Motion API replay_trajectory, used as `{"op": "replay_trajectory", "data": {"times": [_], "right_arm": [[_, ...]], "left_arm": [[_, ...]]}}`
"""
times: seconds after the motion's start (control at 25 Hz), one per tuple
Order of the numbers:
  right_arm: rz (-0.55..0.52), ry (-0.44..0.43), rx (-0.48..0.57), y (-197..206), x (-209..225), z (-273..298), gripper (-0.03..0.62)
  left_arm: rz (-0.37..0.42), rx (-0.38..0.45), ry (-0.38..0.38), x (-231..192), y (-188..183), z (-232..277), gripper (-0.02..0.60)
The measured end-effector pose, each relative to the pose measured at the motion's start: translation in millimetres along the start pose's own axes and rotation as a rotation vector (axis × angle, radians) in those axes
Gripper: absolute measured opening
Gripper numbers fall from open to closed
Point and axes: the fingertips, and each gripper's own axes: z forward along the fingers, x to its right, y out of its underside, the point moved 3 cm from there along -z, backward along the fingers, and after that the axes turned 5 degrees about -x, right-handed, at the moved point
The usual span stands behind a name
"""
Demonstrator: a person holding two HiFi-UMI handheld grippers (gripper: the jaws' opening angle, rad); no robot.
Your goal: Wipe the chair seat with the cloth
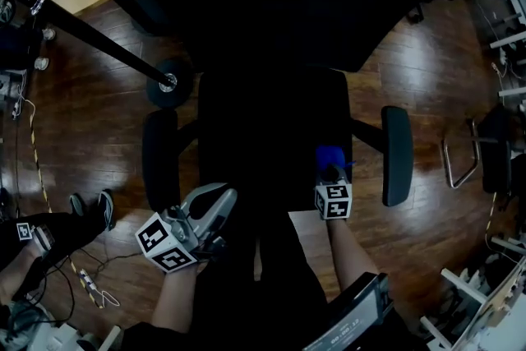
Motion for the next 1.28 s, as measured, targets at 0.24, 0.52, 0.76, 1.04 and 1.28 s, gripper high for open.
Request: {"op": "replay_trajectory", "data": {"times": [0.24, 0.52, 0.76, 1.04, 1.28], "right_arm": [[-0.042, -0.346, -0.001, -11, -175, 38, 0.060], [-0.265, -0.629, -0.095, 6, -335, 54, 0.060], [-0.332, -0.665, -0.080, 14, -344, 53, 0.060], [-0.309, -0.552, -0.086, 26, -281, 48, 0.060], [-0.197, -0.303, -0.100, 34, -151, 31, 0.060]], "left_arm": [[-0.001, 0.096, -0.106, -19, -17, -44, 0.002], [-0.001, 0.192, -0.208, -26, -23, -93, 0.002], [-0.007, 0.234, -0.253, -26, -22, -119, 0.002], [-0.001, 0.192, -0.205, -22, -20, -92, 0.002], [0.005, 0.104, -0.096, -13, -15, -36, 0.002]]}}
